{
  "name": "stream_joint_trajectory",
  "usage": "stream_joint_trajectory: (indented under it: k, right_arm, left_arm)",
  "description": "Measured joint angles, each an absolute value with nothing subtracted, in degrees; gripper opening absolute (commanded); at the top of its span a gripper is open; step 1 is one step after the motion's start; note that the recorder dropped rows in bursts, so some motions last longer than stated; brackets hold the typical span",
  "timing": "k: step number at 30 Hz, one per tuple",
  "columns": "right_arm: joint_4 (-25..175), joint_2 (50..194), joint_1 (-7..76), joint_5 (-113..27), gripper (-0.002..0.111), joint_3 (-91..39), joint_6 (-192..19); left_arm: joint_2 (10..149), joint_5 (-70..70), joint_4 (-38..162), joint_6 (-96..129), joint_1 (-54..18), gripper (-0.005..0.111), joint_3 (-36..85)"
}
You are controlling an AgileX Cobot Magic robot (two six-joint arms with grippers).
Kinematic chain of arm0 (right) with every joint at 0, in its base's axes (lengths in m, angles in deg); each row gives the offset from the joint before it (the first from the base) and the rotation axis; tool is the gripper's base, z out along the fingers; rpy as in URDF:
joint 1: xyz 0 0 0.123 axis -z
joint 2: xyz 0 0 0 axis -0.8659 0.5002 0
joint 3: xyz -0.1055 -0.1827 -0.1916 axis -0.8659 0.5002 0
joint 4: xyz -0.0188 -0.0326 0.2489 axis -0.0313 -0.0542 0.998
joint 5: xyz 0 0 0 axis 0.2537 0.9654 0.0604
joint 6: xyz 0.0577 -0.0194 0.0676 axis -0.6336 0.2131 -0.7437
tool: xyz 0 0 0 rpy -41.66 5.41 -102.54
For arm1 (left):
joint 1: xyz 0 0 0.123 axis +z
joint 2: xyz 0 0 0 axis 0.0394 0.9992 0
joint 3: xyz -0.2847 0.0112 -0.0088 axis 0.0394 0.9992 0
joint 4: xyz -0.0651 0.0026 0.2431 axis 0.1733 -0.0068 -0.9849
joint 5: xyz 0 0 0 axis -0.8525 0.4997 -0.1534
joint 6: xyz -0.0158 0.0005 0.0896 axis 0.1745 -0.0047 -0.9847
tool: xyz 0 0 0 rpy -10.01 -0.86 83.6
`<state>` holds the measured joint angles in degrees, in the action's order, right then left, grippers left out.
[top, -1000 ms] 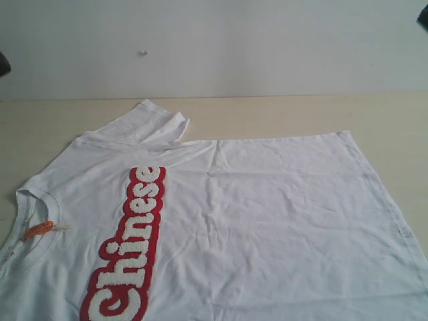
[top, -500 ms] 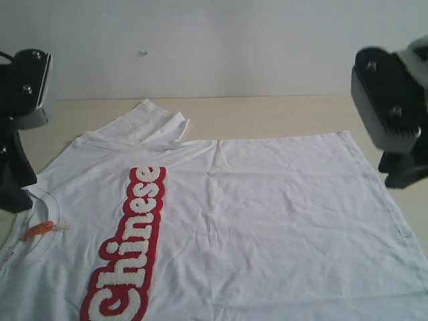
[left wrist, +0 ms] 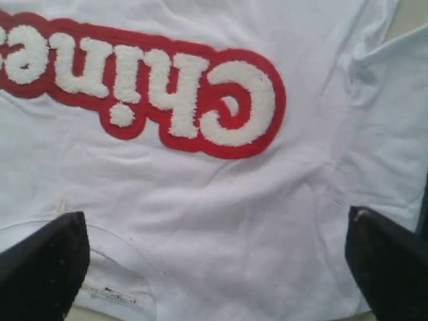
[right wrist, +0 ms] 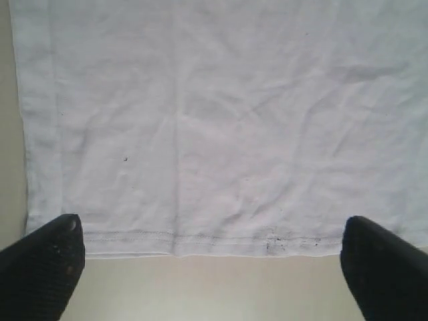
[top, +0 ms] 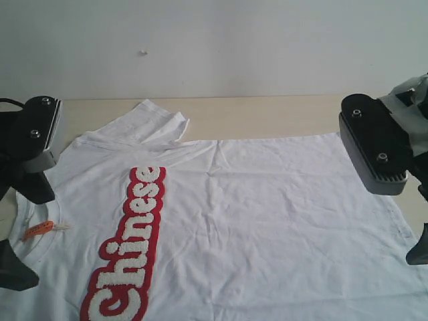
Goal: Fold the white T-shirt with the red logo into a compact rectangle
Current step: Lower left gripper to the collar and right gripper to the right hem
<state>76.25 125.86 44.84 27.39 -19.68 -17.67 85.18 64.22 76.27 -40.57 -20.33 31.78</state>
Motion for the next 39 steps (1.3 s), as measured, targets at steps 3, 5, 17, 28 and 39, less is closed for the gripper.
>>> stream_joint_trajectory:
  k: [3,5,17,28,39]
  right_arm:
    - [76.86,126.35,44.84,26.86,0.105,-19.68,-17.67]
    - [77.12,127.03,44.84,26.0,0.105,-19.68,-17.67]
    - [74.29,137.39,47.36,17.51,0.105,-19.68,-12.84]
    - [73.66,150.9,54.45,6.66,0.105,-19.68,-4.34]
    - [75.47,155.07,58.24,3.6,0.105,-19.68,-4.29]
  left_arm:
    - [85.18,62.0,76.21,-40.8,-20.33,0.105,31.78]
    - [85.18,61.46,74.22,-41.3,-20.33,0.105,31.78]
    - [97.41,54.6,55.13,-52.39,-18.12,0.105,29.73]
    - [113.13,53.5,59.98,-58.34,-7.81,0.105,22.14]
    - [117.14,49.62,62.24,-60.22,-7.81,0.105,22.14]
